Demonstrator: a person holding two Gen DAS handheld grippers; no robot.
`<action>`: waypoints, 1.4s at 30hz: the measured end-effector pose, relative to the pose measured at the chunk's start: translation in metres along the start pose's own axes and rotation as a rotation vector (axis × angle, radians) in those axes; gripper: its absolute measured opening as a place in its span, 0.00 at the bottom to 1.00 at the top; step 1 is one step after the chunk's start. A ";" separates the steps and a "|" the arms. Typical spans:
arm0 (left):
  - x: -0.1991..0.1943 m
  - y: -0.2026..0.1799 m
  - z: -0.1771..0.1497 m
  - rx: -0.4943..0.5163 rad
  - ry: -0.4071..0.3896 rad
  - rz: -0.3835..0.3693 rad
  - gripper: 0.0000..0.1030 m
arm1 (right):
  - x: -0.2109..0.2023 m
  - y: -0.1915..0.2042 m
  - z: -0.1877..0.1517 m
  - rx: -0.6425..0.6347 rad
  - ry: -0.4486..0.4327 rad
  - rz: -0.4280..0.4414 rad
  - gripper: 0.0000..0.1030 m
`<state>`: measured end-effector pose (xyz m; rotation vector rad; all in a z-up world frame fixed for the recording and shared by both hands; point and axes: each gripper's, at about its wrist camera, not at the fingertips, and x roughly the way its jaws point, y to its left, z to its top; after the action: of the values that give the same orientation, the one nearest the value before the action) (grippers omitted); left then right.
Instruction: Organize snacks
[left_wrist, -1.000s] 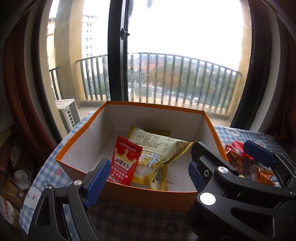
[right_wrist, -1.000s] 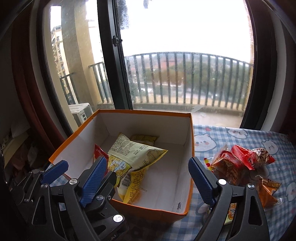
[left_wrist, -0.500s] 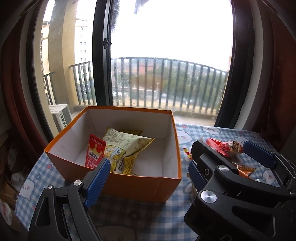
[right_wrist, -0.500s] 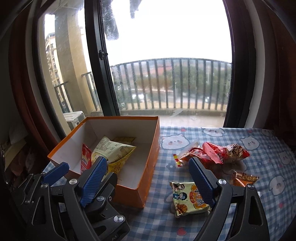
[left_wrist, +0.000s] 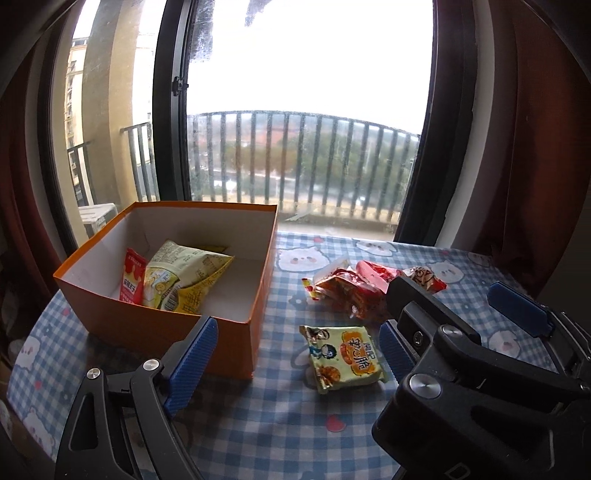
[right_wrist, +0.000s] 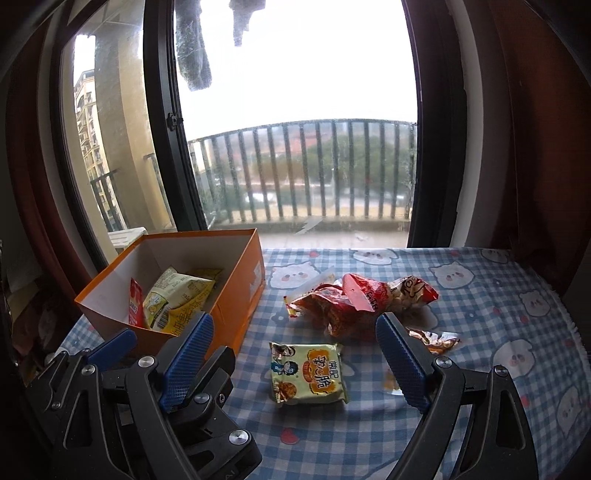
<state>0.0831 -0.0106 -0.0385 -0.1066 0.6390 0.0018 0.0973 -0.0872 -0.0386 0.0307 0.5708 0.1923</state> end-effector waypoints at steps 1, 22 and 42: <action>0.000 -0.005 -0.002 0.000 0.002 -0.005 0.88 | -0.001 -0.005 -0.001 0.004 -0.001 -0.006 0.89; 0.049 -0.074 -0.035 0.059 0.111 -0.003 0.90 | 0.017 -0.089 -0.038 0.064 0.059 -0.103 0.89; 0.127 -0.062 -0.049 0.063 0.237 0.064 0.91 | 0.089 -0.107 -0.061 0.142 0.175 -0.111 0.89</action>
<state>0.1579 -0.0806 -0.1466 -0.0251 0.8784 0.0313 0.1556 -0.1765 -0.1464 0.1209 0.7581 0.0462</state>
